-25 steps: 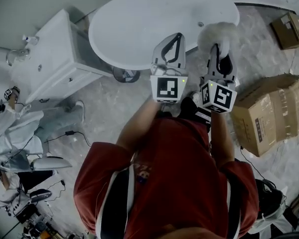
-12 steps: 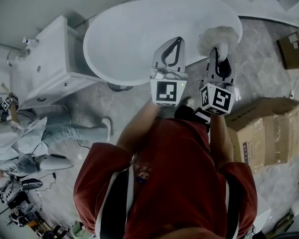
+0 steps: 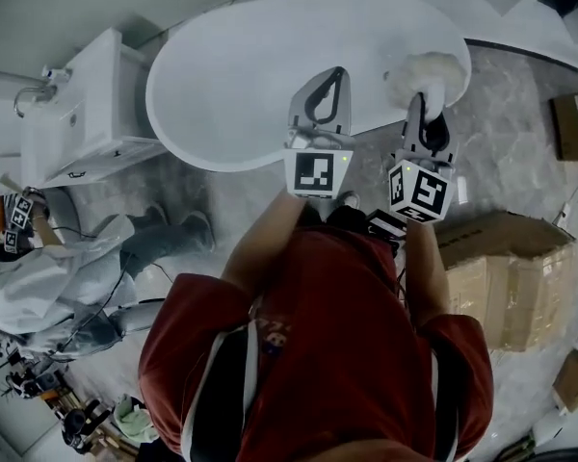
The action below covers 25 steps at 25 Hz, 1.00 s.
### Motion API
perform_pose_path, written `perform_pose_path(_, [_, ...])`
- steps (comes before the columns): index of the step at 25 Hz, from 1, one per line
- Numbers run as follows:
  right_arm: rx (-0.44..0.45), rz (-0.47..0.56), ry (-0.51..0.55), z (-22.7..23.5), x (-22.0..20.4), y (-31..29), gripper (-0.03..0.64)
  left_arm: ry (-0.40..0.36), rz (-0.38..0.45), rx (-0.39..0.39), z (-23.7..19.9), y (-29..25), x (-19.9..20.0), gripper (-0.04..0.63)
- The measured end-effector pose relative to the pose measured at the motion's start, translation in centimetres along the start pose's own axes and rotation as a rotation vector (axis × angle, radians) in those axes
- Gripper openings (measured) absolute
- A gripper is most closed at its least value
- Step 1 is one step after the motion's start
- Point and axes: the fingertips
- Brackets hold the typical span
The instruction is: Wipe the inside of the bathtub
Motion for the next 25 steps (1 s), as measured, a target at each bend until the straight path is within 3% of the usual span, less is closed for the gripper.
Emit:
perform_pose_path(10, [0.051, -0.096, 0.021, -4.6, -5.4, -12.7, 0.094, 0.028, -0.064, 0.076, -10.8, -7.4, -6.0, 0.015])
perform_pose_path(15, [0.053, -0.126, 0.023, -1.2, -6.3, -14.6, 0.094, 0.022, -0.047, 0.086, -9.2, -11.0, -7.3, 0.015])
perform_pose_path(21, [0.061, -0.149, 0.058, -4.3, -7.9, -22.0, 0.094, 0.015, -0.036, 0.066, -14.4, -16.3, -9.6, 0.015])
perform_pose_path(25, [0.064, -0.150, 0.044, -0.8, -9.1, -23.4, 0.092, 0.013, -0.055, 0.059, -11.3, -18.8, -10.9, 0.015])
Point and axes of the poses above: the fingertips, and each gripper's own axes: y backward along the fingers, z to its right, x out of its top, and after that the axes turned 4 degrees about z, right-handed
